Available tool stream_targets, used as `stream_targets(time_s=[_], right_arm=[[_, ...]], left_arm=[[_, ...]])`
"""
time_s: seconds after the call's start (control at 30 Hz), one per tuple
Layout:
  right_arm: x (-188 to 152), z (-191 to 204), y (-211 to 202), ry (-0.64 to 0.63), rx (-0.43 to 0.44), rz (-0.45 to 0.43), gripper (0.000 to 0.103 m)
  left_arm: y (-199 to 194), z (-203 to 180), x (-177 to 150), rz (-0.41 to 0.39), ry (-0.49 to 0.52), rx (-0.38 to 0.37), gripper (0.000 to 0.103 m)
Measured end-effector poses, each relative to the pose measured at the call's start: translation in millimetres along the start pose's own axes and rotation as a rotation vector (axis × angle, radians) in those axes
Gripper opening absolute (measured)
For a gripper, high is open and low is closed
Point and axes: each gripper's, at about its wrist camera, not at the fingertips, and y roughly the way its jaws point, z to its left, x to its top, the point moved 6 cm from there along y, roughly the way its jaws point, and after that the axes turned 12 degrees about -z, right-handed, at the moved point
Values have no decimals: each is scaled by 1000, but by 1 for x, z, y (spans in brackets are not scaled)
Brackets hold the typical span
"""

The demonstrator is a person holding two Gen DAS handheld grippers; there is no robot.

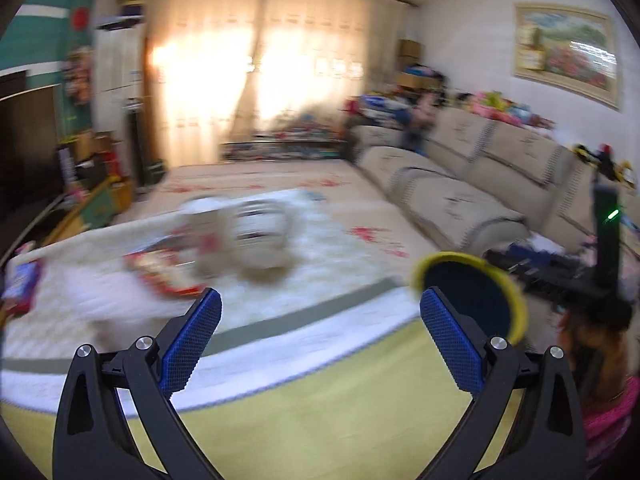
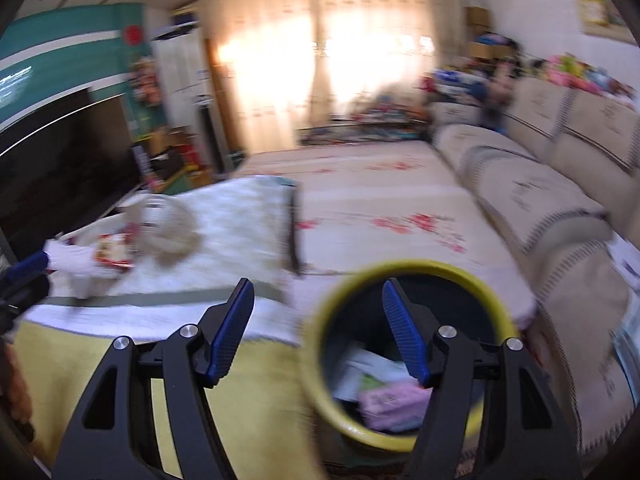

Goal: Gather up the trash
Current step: 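Reach the right tool to the white plastic bowl and grasp it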

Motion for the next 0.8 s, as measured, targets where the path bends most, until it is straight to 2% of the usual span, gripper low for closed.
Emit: stream_targets(time_s=[0.17,0.23,0.33,0.47,0.67,0.8], right_arm=[[23,85,34,-57,171,12,63],[31,111,48,-77,205,17,63],[37,148,71,-115,233,32,63],[40,184,94,-151,255,35,63],[47,234,118,-182,325,30,63],[46,254,146,-223,300,55,63]], left_arm=[[-14,100,-17,-20,-42,195,98],[-18,126,-23,-39,-35,264,98],[-20,154,-30,-54,-78,297,98],[-23,158,-30,-65,-76,304,98],[-21,136,-32,-60,-40,307,98],[-17,133,-36,-42,-22,312,98]])
